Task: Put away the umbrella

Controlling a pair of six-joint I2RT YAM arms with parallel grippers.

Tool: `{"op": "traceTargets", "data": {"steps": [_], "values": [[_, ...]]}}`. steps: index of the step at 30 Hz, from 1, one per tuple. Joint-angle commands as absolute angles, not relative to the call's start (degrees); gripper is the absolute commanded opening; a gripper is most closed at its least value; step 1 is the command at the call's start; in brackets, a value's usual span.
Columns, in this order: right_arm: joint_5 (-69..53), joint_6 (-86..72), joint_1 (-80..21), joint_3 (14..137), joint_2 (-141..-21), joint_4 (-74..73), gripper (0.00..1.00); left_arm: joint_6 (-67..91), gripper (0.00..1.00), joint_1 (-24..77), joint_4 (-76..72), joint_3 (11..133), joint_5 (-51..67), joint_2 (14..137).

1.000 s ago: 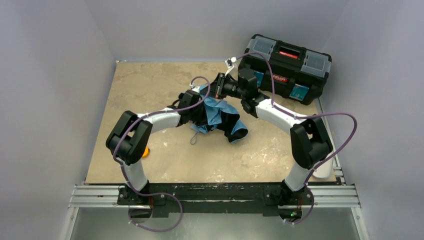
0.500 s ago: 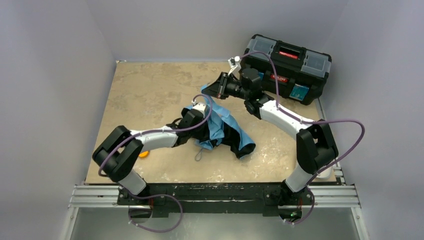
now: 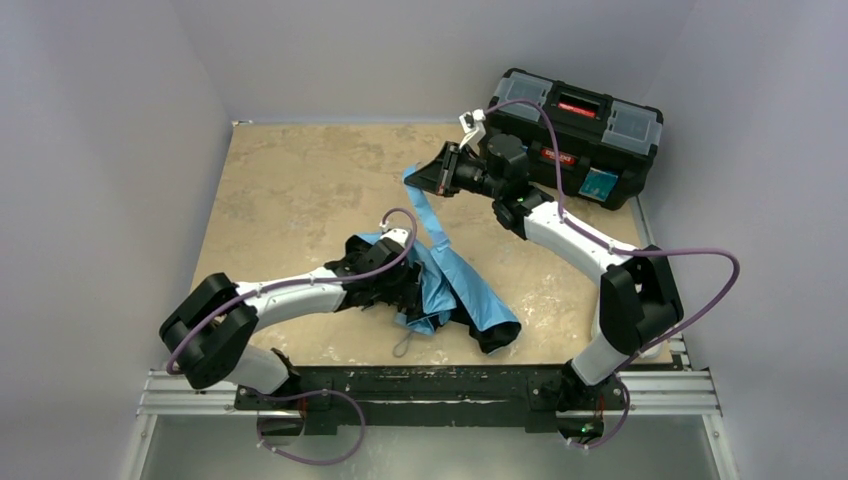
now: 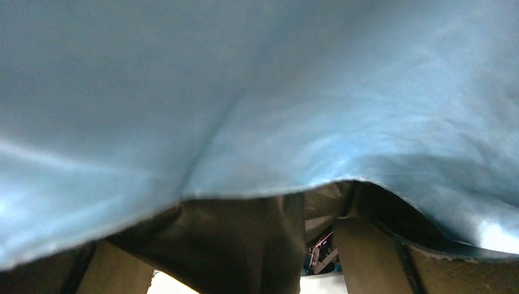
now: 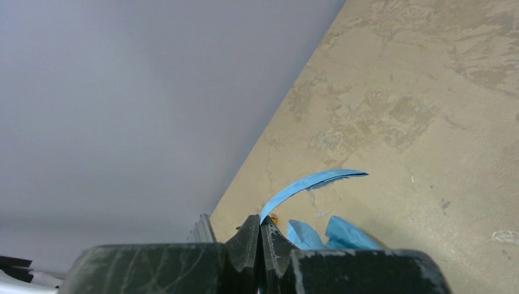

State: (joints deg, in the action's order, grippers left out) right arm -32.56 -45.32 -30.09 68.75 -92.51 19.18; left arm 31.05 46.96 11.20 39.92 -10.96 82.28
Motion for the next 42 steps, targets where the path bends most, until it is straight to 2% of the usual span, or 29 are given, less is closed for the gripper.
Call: {"op": "traceTargets", "data": {"steps": [1, 5, 6, 7, 8, 11, 12, 19, 27, 35, 42], "values": [[-33.0, -44.2, -30.2, 68.9, -90.5, 18.6, 0.00, 33.5, 1.00, 49.2, 13.5, 42.1, -10.2, 84.2], [-33.0, -44.0, -30.2, 68.9, -90.6, 18.3, 0.00, 36.2, 1.00, 52.2, 10.9, 42.0, -13.5, 90.6], [-32.9, -44.0, -30.2, 68.8, -90.7, 18.4, 0.00, 37.0, 0.98, 53.3, 10.4, 42.2, -15.0, 92.8], [-33.0, -44.1, -30.2, 68.7, -90.8, 18.4, 0.00, 37.7, 0.90, 54.3, 10.3, 42.7, -16.3, 94.7], [-33.1, -44.1, -30.2, 68.7, -90.9, 18.4, 0.00, 38.5, 0.74, 55.2, 9.7, 42.8, -17.3, 96.5], [-33.3, -44.2, -30.2, 68.6, -90.8, 18.3, 0.00, 40.6, 0.17, 57.1, 8.7, 42.9, -20.0, 100.3], [-33.4, -44.2, -30.2, 68.5, -90.8, 18.3, 0.00, 41.0, 0.01, 57.6, 8.9, 42.8, -21.1, 101.1], [-33.3, -44.7, -30.2, 69.8, -91.2, 18.5, 0.00, 35.2, 0.00, 58.1, 15.4, 44.0, -27.9, 96.4], [-34.0, -46.4, -30.2, 81.7, -94.9, 18.2, 0.00, 20.4, 0.00, 58.0, 32.7, 55.1, -44.5, 85.2], [-38.9, -49.2, -30.6, 90.7, -98.9, 22.6, 0.00, -3.4, 0.00, 59.4, 32.2, 65.0, -49.6, 84.0], [-43.2, -51.0, -32.8, 93.1, -101.8, 25.5, 0.00, -13.1, 0.00, 64.6, 23.6, 61.7, -56.0, 90.9]]}}
